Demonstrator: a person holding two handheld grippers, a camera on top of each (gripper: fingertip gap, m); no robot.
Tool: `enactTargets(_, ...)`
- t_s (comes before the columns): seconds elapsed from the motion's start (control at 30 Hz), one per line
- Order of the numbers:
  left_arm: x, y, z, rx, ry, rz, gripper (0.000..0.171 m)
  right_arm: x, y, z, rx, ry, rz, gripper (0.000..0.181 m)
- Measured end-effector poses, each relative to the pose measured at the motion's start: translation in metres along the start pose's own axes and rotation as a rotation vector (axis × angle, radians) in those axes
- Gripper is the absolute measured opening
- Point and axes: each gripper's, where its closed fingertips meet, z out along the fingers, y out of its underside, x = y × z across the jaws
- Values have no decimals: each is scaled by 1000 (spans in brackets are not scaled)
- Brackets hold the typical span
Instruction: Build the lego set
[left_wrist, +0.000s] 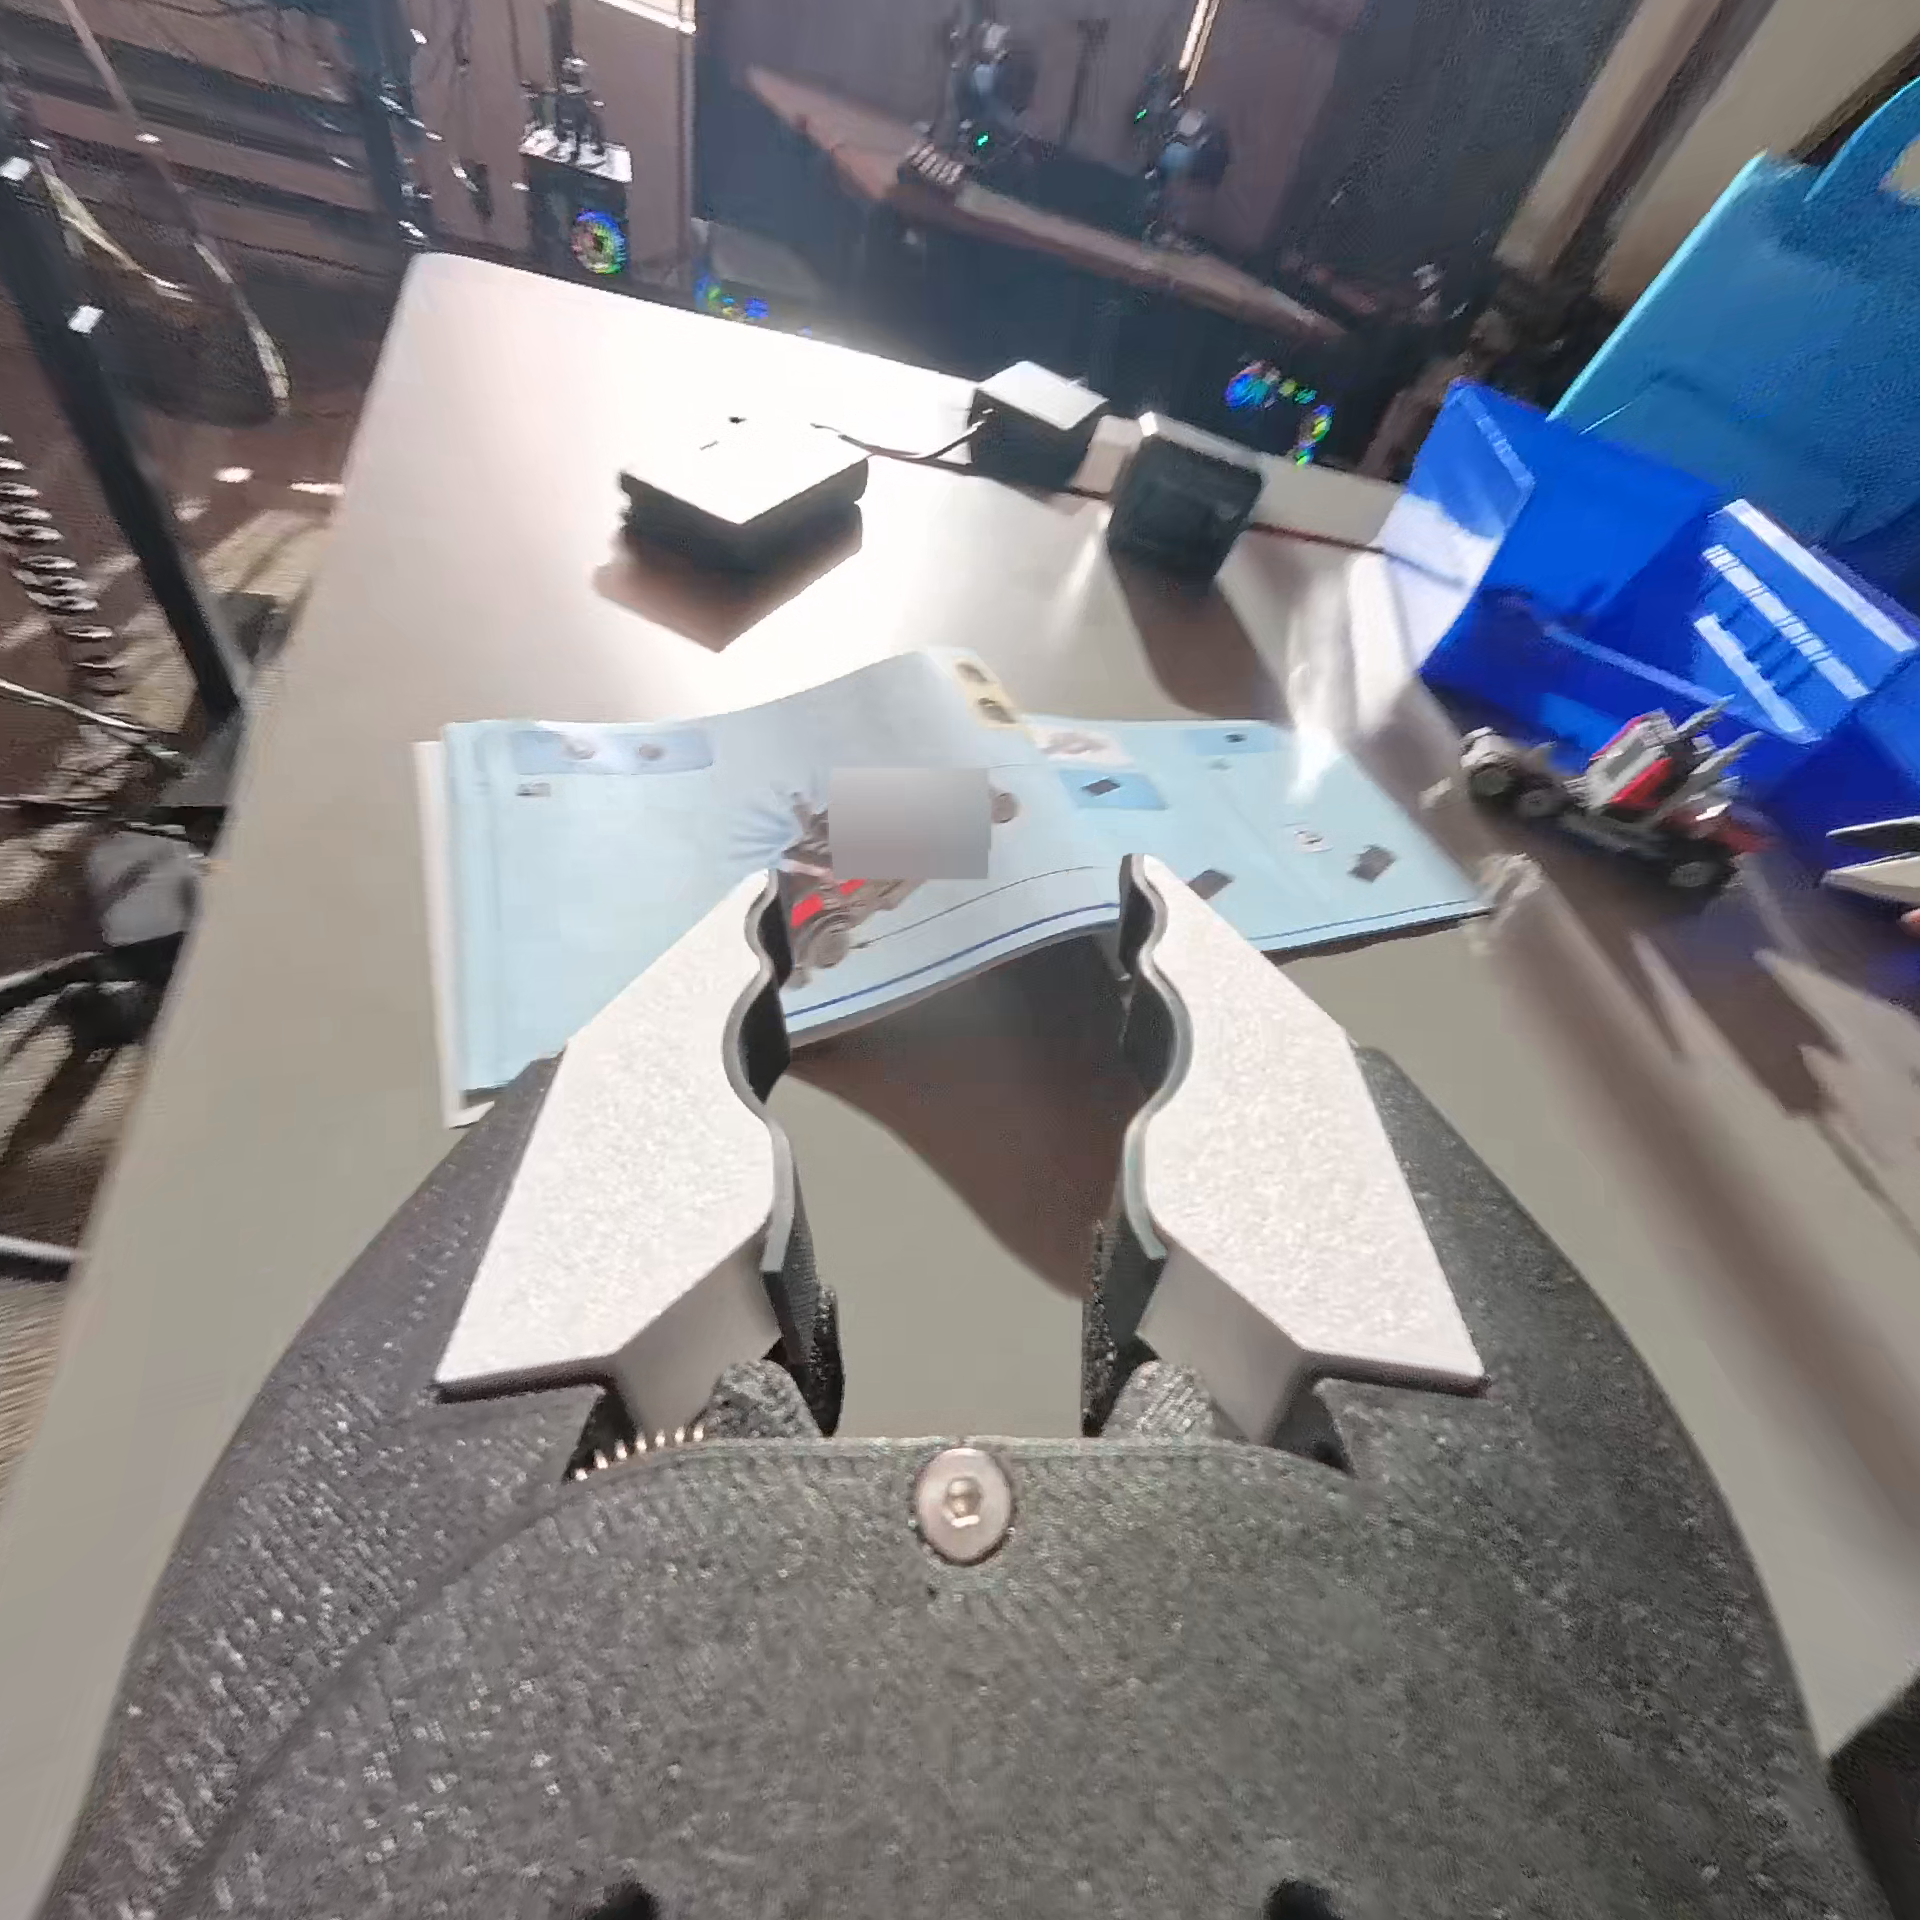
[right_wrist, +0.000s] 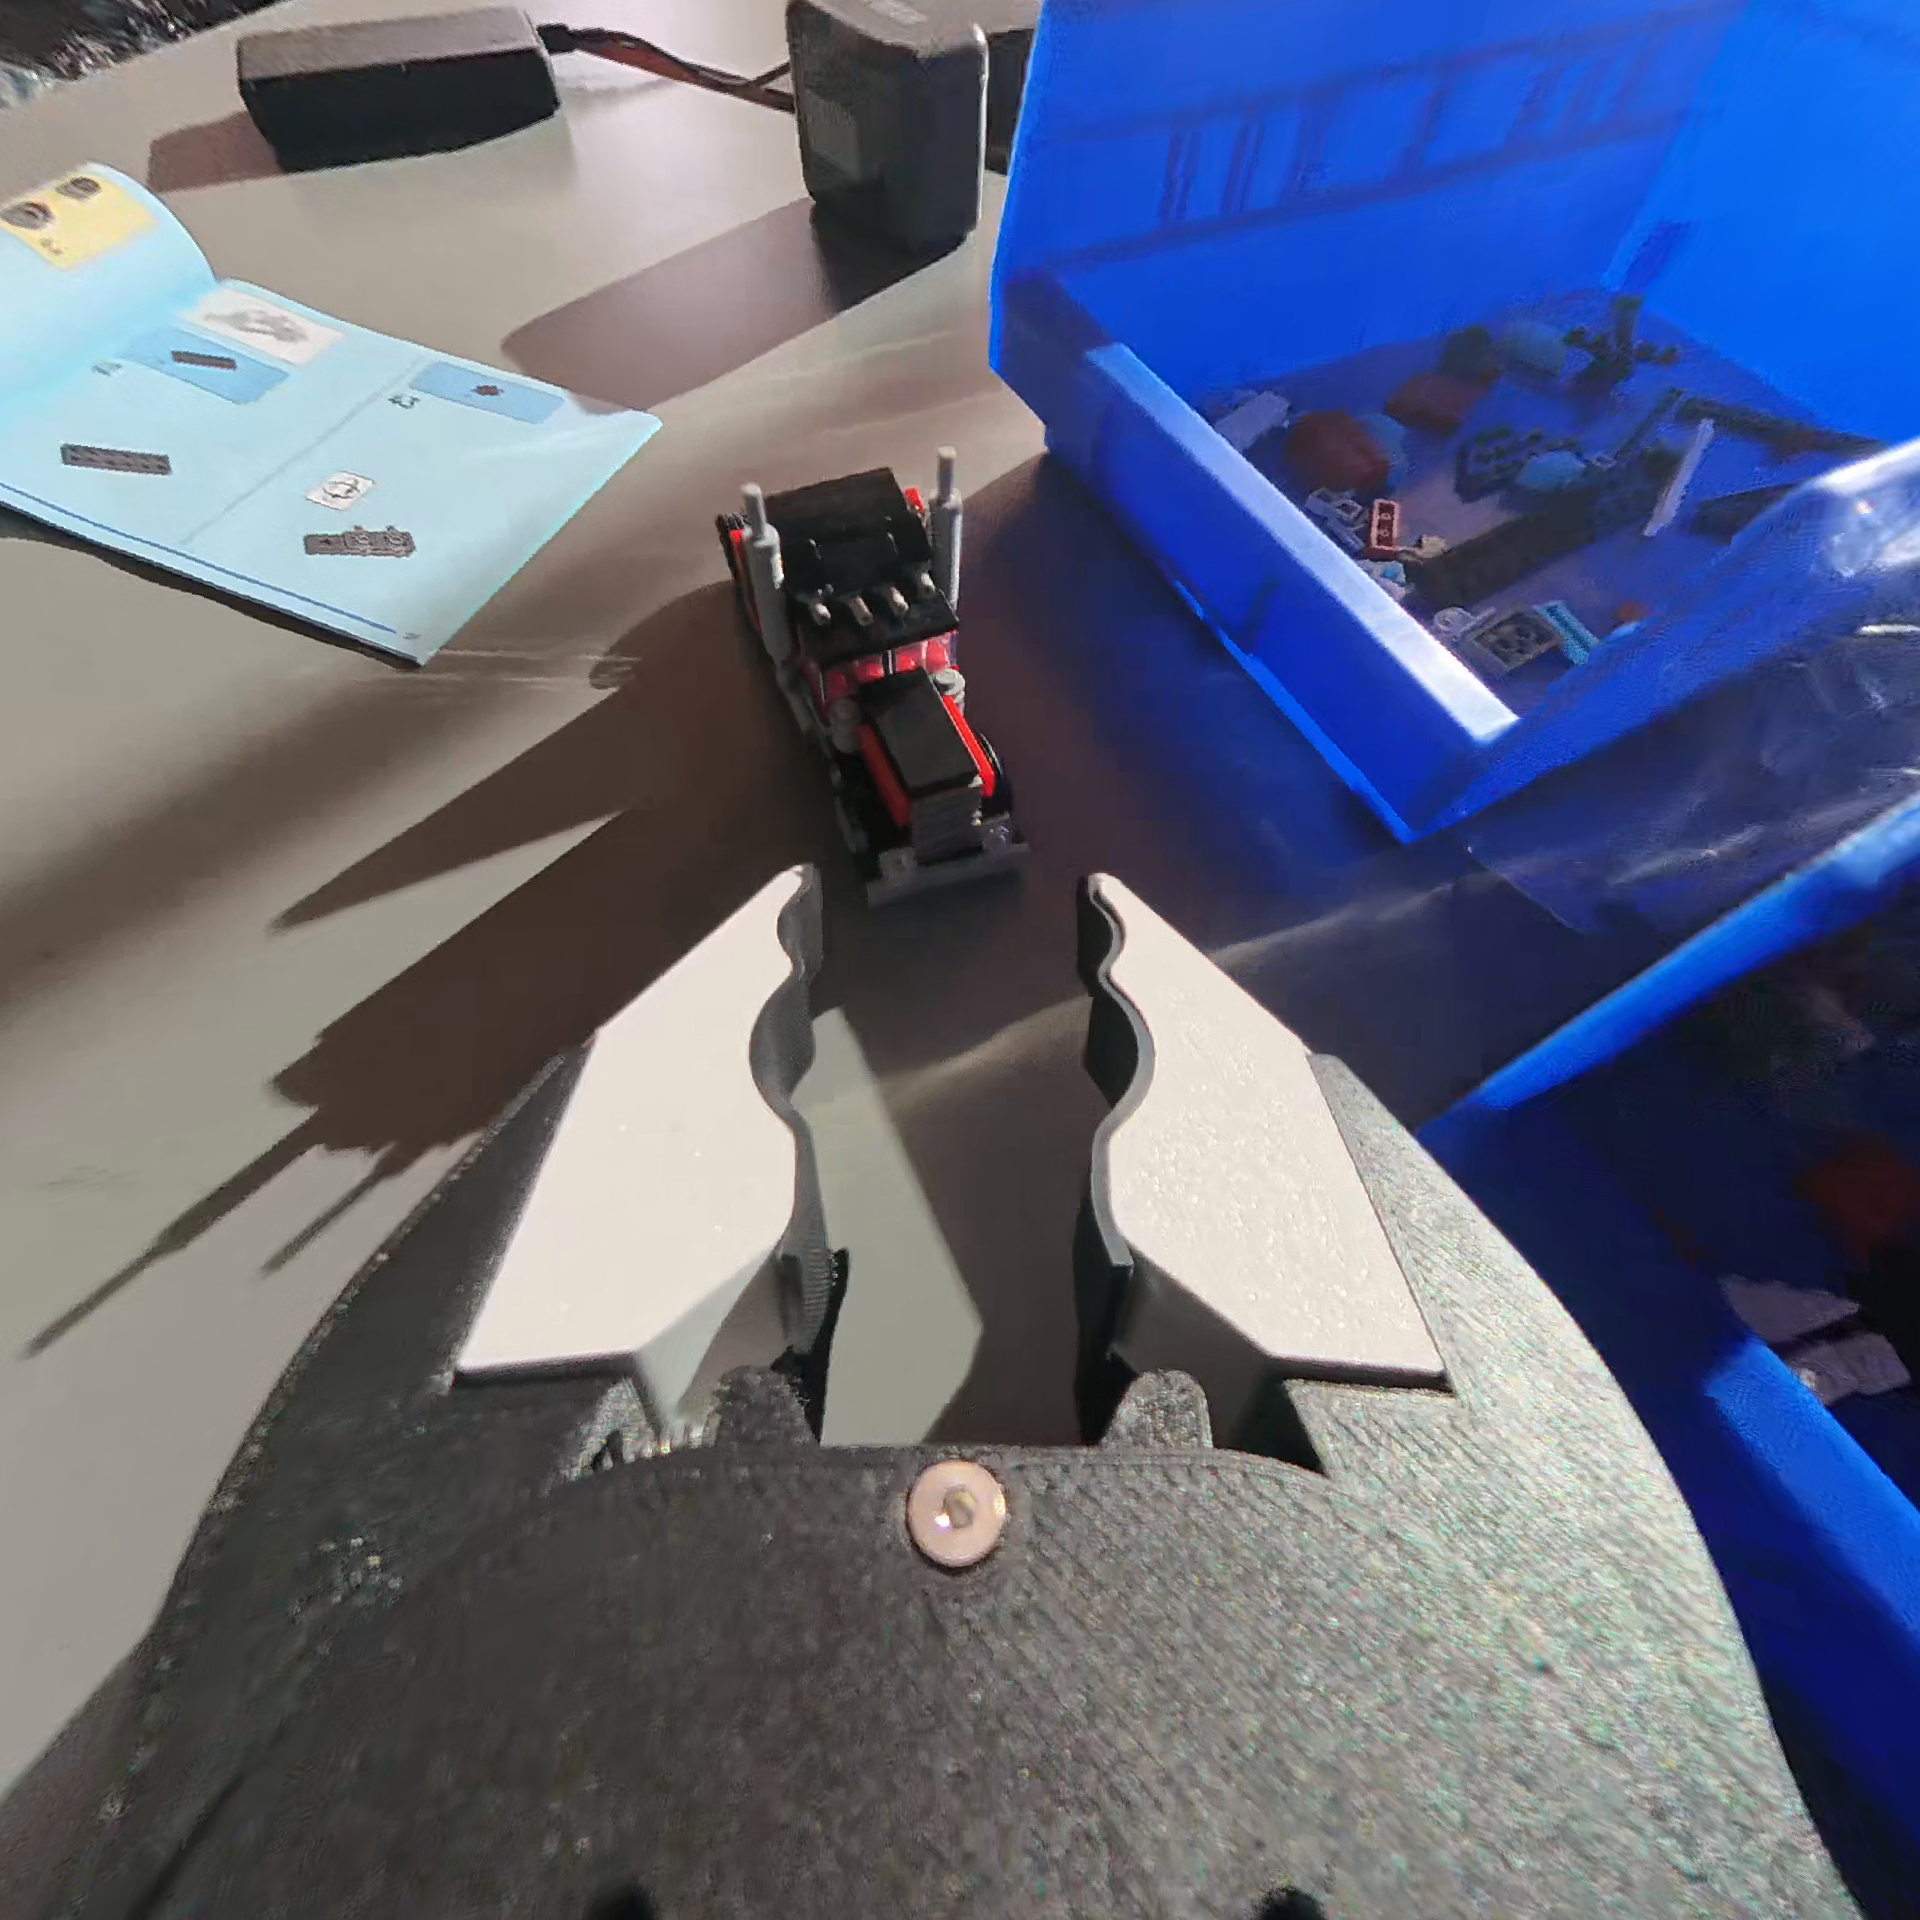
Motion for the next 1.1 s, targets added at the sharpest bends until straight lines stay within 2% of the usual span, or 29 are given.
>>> enactTargets(0.17, 57, 3, 19, 31, 127, -56, 65, 9, 6, -13, 22, -6, 37, 50)
enactTargets(0.33, 97, 17, 38, -31, 182, -38, 64, 7, 7, -11, 17, -50, 61, 48)
enactTargets(0.63, 93, 28, 48, -109, 130, -17, 61, 1, 12, -3, -44, -90, 47, 45)
enactTargets(1.1, 108, 35, 68, -181, 152, 81, 59, 3, 12, -1, -48, -87, 59, 44)
